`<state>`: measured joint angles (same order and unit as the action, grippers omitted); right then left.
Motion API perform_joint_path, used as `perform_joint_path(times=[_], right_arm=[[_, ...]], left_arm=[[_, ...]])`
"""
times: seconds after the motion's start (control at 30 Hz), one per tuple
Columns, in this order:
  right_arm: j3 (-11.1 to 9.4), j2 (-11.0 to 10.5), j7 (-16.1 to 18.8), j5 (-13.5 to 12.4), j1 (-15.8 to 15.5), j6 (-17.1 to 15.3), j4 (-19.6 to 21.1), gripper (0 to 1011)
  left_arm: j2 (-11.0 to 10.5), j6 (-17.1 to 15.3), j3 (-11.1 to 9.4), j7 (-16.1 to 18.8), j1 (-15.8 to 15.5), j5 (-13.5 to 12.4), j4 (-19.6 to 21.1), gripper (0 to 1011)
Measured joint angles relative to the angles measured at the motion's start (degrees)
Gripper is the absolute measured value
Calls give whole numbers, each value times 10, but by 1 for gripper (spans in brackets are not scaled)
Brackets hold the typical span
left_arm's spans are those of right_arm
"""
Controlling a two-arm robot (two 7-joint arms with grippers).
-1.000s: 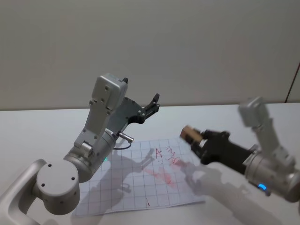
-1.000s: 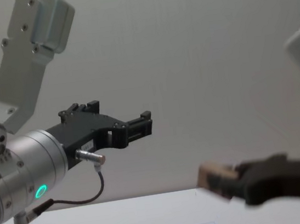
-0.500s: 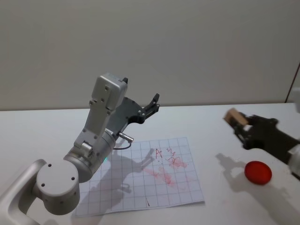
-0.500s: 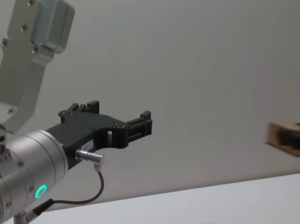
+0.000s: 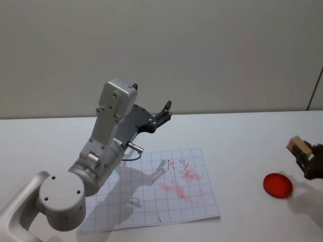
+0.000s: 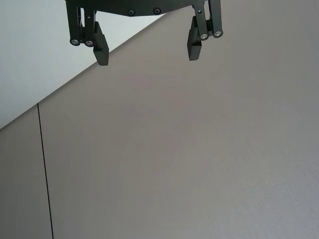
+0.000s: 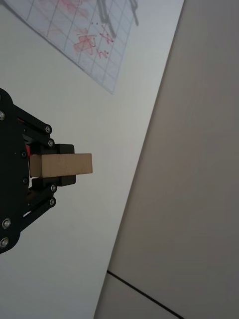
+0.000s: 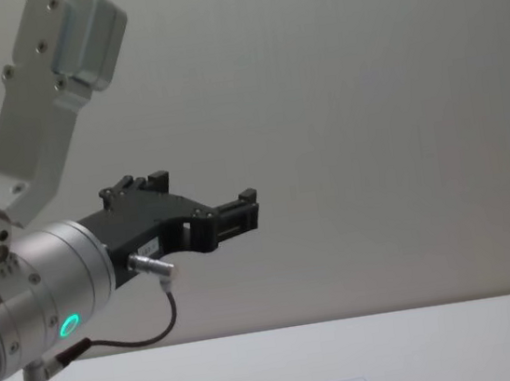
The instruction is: Use the one hand to pick up the stamp and affix it onto the A4 paper.
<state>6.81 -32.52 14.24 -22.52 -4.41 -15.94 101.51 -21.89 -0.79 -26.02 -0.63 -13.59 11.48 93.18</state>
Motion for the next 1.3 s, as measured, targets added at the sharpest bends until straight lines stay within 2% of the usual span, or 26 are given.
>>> perform_joint_path(times=[0.2, 0.5, 0.87, 1.3], right_arm=[[-3, -10, 2, 4, -12, -9, -5, 220], [3, -12, 17, 23, -15, -25, -19, 220], [14, -3, 29, 39, -8, -43, -39, 220], [28, 16, 42, 56, 14, -46, -60, 221]], left_arm=[[0, 0, 0, 0, 0, 0, 0, 1001], [0, 0, 0, 0, 0, 0, 0, 1001], [0, 0, 0, 0, 0, 0, 0, 1001], [0, 0, 0, 0, 0, 0, 0, 1001]])
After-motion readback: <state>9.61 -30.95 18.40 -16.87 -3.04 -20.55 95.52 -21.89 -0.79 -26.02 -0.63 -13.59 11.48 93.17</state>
